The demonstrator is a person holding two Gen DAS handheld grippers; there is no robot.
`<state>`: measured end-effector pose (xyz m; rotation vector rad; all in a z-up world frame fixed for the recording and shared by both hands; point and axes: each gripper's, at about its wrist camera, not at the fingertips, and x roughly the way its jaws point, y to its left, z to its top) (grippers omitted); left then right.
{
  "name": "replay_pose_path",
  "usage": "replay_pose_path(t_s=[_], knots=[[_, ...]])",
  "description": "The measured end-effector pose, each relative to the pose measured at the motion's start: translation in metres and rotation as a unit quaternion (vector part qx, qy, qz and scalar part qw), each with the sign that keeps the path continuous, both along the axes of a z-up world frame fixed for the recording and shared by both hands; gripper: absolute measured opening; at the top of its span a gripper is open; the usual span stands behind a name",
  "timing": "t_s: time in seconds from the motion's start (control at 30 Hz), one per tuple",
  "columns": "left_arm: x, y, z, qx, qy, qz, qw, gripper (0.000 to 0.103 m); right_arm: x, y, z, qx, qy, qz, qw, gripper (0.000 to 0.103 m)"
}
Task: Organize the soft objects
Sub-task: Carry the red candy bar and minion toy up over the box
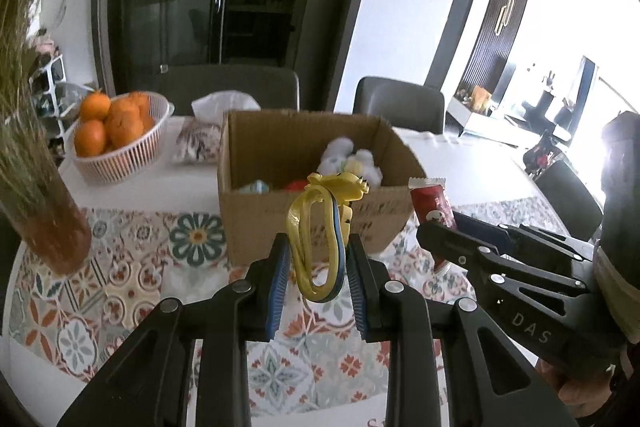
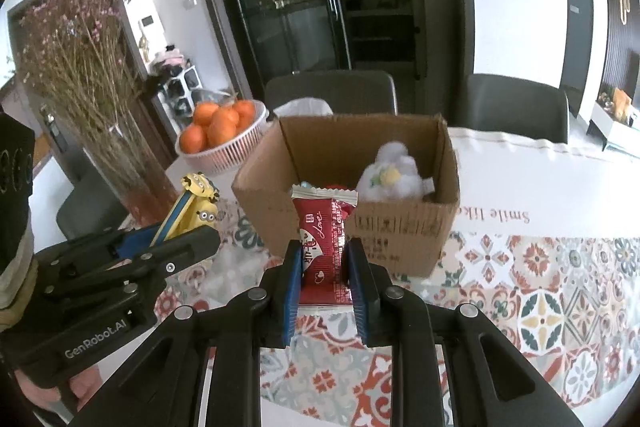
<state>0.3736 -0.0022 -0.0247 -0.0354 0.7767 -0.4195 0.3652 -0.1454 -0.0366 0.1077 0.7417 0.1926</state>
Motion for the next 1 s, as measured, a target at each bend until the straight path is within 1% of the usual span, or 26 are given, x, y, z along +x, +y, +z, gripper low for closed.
replay_pose_path(t_s=[0.3,0.57,0.77,1.0], knots=[[0.022,-0.007,0.022,0.001,-0.026,-0.002,0.9997,0.028,0.019,-0.005,0.021,0.013,-0.023,-0.005,1.000,0.024],[0.047,-0.014,0.035,0.006,-0.040,0.000,0.9992,0.028,0.044,-0.009,0.031,0.009,-0.034,-0.011,0.999,0.024],[0.066,-0.018,0.036,0.009,-0.041,0.003,0.9991,0.028,0.061,-0.011,0.035,0.002,-0.038,-0.012,0.999,0.024],[0.091,-0.024,0.028,0.018,-0.024,0.005,0.9995,0.028,0.084,-0.011,0.030,-0.006,-0.030,-0.009,0.999,0.024]])
